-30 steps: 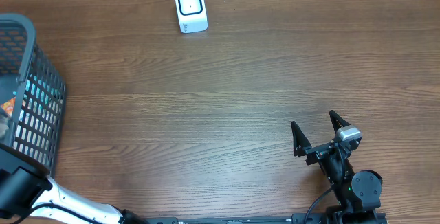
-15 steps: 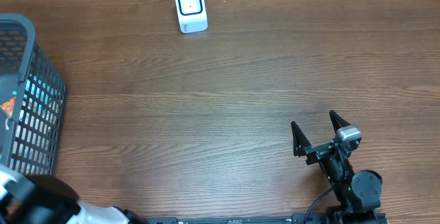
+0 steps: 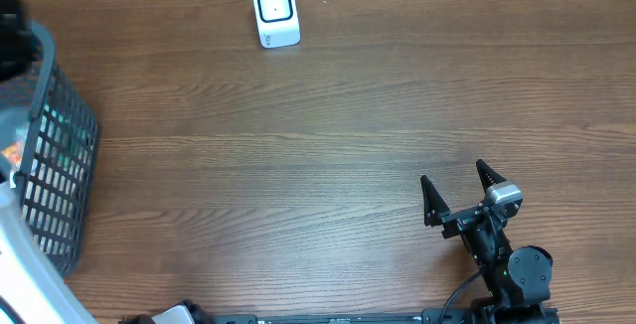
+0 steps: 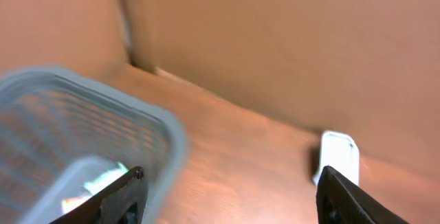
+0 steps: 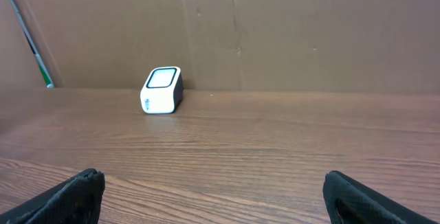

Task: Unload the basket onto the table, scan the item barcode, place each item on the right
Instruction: 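Lower the left gripper into the basket and grasp the green-lidded jar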

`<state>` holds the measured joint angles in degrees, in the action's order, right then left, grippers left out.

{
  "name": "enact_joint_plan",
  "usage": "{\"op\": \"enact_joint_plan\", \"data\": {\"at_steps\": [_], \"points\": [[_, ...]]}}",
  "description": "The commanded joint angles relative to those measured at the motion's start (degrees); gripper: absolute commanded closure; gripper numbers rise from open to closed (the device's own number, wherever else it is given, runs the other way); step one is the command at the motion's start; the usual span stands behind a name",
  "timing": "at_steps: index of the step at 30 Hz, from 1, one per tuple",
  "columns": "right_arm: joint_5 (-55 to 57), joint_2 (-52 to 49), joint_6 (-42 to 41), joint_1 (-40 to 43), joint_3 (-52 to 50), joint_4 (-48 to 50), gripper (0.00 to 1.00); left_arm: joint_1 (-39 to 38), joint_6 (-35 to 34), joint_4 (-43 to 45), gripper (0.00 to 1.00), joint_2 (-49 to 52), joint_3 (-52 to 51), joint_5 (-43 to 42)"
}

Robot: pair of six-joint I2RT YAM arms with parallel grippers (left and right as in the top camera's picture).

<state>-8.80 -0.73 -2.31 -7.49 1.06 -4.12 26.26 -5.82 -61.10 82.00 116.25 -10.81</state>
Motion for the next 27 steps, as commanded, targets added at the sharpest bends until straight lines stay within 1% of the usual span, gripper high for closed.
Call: {"op": "enact_joint_plan", "data": {"at_steps": [1,3,6,9,10,13,17,22,23,26,27], "points": [[-0.31,0.55,0.24,0.26,-0.59,0.22,0.00,-4.42,0.24,-1.92,0.35,1.92,0.11,5.27],[-0.31,0.55,0.24,0.26,-0.59,0.22,0.00,-5.07,0.24,-2.19,0.34,2.27,0.11,7.06],[-0.31,0.55,0.24,0.28,-0.59,0.22,0.00,-4.46,0.20,-2.12,0.30,2.64,0.11,7.21],[-0.31,0.55,0.24,0.26,-0.59,0.22,0.00,-2.75,-0.02,-2.16,0.21,3.06,0.11,8.02],[-0.31,0.55,0.24,0.26,-0.59,0.24,0.00,-1.44,-0.02,-2.16,0.19,3.52,0.11,8.48],[-0.31,0.55,0.24,0.26,-0.59,0.22,0.00,1.73,-0.66,-2.14,0.18,4.50,0.11,8.46],[-0.31,0.55,0.24,0.26,-0.59,0.22,0.00,6.71,-0.85,-2.14,0.13,6.21,0.11,8.48],[-0.31,0.55,0.24,0.26,-0.59,0.22,0.00,12.04,-0.50,-1.84,0.03,9.92,0.11,9.92],[-0.31,0.55,0.24,0.26,-0.59,0.24,0.00,12.94,0.28,-1.84,0.03,11.06,0.11,9.97],[-0.31,0.55,0.24,0.26,-0.59,0.22,0.00,15.17,3.10,-1.90,0.11,15.72,0.11,9.99],[-0.31,0.55,0.24,0.26,-0.59,0.24,0.00,15.65,3.30,-2.05,0.11,17.31,0.11,10.08]]}}
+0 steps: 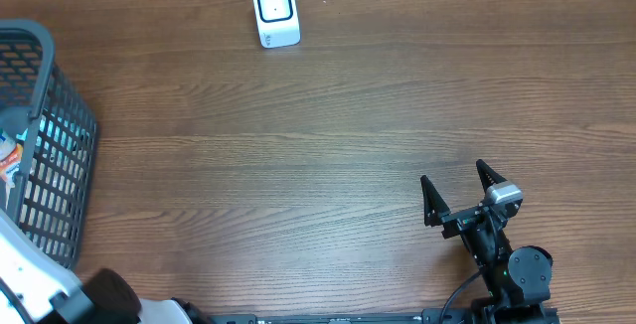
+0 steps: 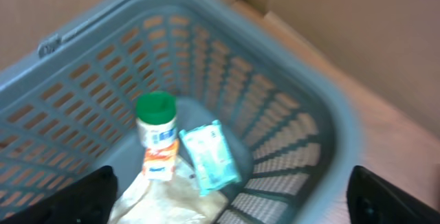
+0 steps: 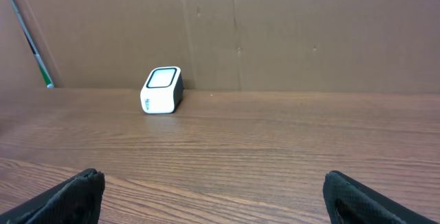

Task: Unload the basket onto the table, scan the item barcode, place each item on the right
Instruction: 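Lower the left gripper into the basket and grasp the green-lidded jar, then lift the jar out of the basket with the left gripper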

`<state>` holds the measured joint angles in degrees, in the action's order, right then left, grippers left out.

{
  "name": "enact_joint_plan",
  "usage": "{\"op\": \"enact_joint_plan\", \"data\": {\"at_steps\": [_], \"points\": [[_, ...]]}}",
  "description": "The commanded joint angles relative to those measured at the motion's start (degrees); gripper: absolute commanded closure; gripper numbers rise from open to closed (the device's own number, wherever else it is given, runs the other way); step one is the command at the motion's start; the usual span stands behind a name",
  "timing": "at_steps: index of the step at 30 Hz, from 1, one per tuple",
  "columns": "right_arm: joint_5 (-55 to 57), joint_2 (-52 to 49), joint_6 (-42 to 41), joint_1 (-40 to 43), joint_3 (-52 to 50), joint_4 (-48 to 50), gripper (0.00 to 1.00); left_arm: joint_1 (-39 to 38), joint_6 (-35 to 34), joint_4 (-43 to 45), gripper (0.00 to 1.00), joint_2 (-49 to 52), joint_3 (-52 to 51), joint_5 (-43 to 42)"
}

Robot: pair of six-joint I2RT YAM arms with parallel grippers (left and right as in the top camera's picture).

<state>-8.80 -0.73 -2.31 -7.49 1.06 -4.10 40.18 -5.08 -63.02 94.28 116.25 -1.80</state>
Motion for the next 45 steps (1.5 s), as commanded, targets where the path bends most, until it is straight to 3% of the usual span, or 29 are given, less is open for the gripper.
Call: {"op": "enact_joint_plan", "data": {"at_steps": [1,11,17,26,35,45], "points": [[-0.31,0.55,0.24,0.26,-0.59,0.22,0.00,2.05,2.58,-0.22,0.11,6.78,0.09,1.46],[-0.31,0.55,0.24,0.26,-0.59,0.20,0.00,2.60,3.45,1.57,0.00,19.78,0.04,7.02],[-0.31,0.55,0.24,0.26,-0.59,0.20,0.00,3.50,5.49,4.17,0.00,23.58,-0.59,8.98],[-0.31,0.55,0.24,0.26,-0.59,0.22,0.00,3.67,6.86,19.76,0.00,23.80,-13.31,17.00],[-0.31,0.55,0.24,0.26,-0.59,0.20,0.00,3.67,6.58,33.92,0.01,25.14,-22.69,17.25],[-0.31,0.55,0.24,0.26,-0.59,0.20,0.00,3.67,6.29,37.20,0.01,30.18,-23.54,17.40]]}}
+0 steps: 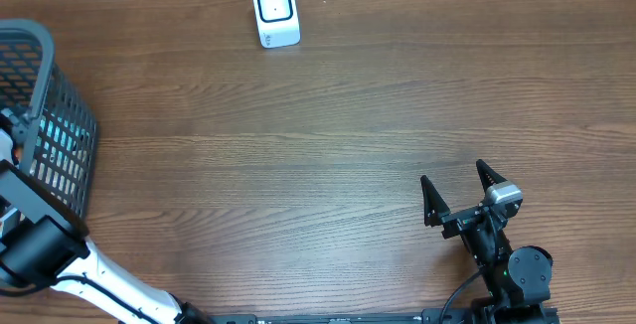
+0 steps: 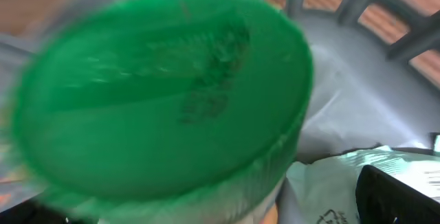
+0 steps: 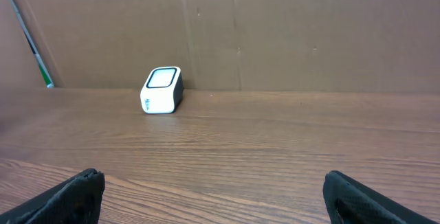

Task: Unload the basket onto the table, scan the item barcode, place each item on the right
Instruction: 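Lift the jar out of the basket with the left gripper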

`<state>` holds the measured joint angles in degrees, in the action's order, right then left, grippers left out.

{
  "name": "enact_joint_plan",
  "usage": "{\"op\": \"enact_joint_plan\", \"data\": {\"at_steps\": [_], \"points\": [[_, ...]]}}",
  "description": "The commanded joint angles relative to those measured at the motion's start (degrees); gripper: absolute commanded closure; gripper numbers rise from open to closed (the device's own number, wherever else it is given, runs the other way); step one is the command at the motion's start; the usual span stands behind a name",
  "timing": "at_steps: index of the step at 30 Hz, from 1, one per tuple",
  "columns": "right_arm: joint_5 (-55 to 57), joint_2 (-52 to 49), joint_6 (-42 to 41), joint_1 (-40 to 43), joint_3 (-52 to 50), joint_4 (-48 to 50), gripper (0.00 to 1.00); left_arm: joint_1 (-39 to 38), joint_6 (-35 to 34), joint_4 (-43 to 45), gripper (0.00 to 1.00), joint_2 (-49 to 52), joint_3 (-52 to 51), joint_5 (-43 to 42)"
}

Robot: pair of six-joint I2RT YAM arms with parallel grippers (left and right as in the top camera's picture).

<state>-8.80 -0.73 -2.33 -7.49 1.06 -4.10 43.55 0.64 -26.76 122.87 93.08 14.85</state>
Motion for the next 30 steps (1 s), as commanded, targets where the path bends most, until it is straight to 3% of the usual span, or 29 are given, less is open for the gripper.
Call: {"op": "enact_joint_plan", "data": {"at_steps": [1,5,7,9,15,17,30], "points": [[-0.31,0.55,0.26,0.26,-0.59,0.20,0.00,0.31,0.46,1.29,0.00,1.70,-0.37,0.74],[-0.31,0.55,0.26,0.26,-0.59,0.20,0.00,0.28,0.48,3.63,0.04,1.68,-0.33,0.79],[-0.31,0.55,0.26,0.26,-0.59,0.20,0.00,0.26,0.48,4.35,0.15,1.68,-0.31,0.76],[-0.31,0.55,0.26,0.26,-0.59,0.22,0.00,0.26,0.48,4.55,0.33,1.68,-0.28,0.76],[-0.31,0.55,0.26,0.26,-0.59,0.22,0.00,0.26,0.46,4.46,0.61,1.42,-0.28,0.79],[-0.31,0.55,0.26,0.26,-0.59,0.22,0.00,0.24,0.46,4.35,0.66,0.98,-0.28,0.76],[-0.31,0.55,0.26,0.26,-0.59,0.20,0.00,0.13,-2.21,2.84,0.67,-11.17,-0.15,0.24]]}}
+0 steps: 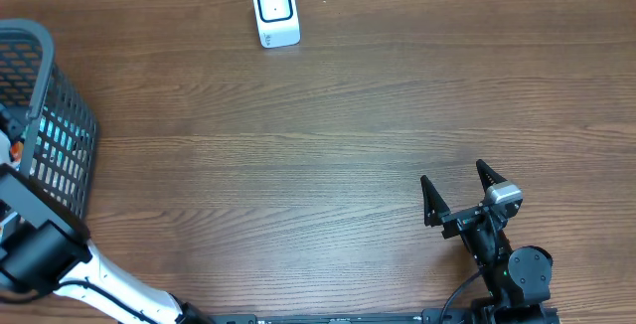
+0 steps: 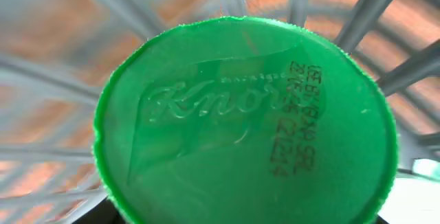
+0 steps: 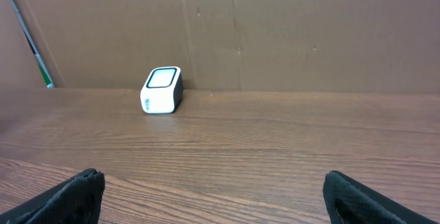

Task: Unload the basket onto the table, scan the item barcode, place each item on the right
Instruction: 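Lift the jar out of the basket with the left gripper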

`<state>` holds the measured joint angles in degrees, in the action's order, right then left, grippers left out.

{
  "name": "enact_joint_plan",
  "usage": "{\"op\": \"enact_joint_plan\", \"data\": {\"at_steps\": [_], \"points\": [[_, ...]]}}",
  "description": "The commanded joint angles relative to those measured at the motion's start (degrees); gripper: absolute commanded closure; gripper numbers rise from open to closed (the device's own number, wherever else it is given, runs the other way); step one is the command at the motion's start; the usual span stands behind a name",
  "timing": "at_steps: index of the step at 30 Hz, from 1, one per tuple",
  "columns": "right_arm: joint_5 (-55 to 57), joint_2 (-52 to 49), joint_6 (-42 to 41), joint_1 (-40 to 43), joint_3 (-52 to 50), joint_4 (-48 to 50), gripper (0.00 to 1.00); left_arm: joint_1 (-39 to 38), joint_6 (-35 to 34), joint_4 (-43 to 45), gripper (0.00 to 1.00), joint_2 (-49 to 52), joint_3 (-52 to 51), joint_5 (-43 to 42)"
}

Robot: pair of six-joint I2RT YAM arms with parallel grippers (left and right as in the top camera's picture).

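A green "Knorr" lid (image 2: 247, 121) of a jar fills the left wrist view, sharp and very close, with grey basket lattice blurred behind it. My left gripper (image 2: 240, 217) is down inside the basket (image 1: 62, 125) at the table's left edge, shut on that jar; only dark finger tips show at the frame's bottom corners. A bit of orange and white label (image 1: 12, 147) shows there from overhead. The white barcode scanner (image 1: 275, 11) stands at the far edge of the table, also visible as the scanner (image 3: 161, 90). My right gripper (image 1: 457, 193) rests open near the front right, holding nothing.
A brown cardboard wall (image 3: 289, 31) backs the table behind the scanner. The left arm (image 1: 40, 249) reaches up along the basket's near side. A thin green-tipped rod (image 3: 31, 45) leans at the far left in the right wrist view.
The green lid now sits closer and sharper in the left wrist view, with basket wall behind it instead of the basket floor and the teal packet. The right arm is unchanged.
My left gripper was open over the table beside the basket. Then it looked down into the basket at a green-lidded jar, a teal packet and a bag. Then the lid loomed blurred and large, and now the jaws are shut on the jar.
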<state>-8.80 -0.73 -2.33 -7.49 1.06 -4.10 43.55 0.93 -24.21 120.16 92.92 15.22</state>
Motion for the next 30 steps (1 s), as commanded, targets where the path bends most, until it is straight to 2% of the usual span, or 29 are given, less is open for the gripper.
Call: {"op": "enact_joint_plan", "data": {"at_steps": [1,7,15,23,30], "points": [[-0.31,0.55,0.26,0.26,-0.59,0.22,0.00,0.13,-2.71,0.11,0.67,-9.46,0.00,-0.26],[-0.31,0.55,0.26,0.26,-0.59,0.22,0.00,0.09,-2.95,-2.97,0.67,-17.09,0.00,-4.76],[-0.31,0.55,0.26,0.26,-0.59,0.22,0.00,-1.95,-4.98,-6.60,0.64,-27.80,0.02,-5.84],[-0.31,0.55,0.26,0.26,-0.59,0.22,0.00,-11.02,-4.76,-10.97,0.64,-38.84,0.02,-5.29],[-0.31,0.55,0.26,0.26,-0.59,0.20,0.00,-25.05,-4.81,-16.11,0.66,-43.52,0.02,-4.72]]}}
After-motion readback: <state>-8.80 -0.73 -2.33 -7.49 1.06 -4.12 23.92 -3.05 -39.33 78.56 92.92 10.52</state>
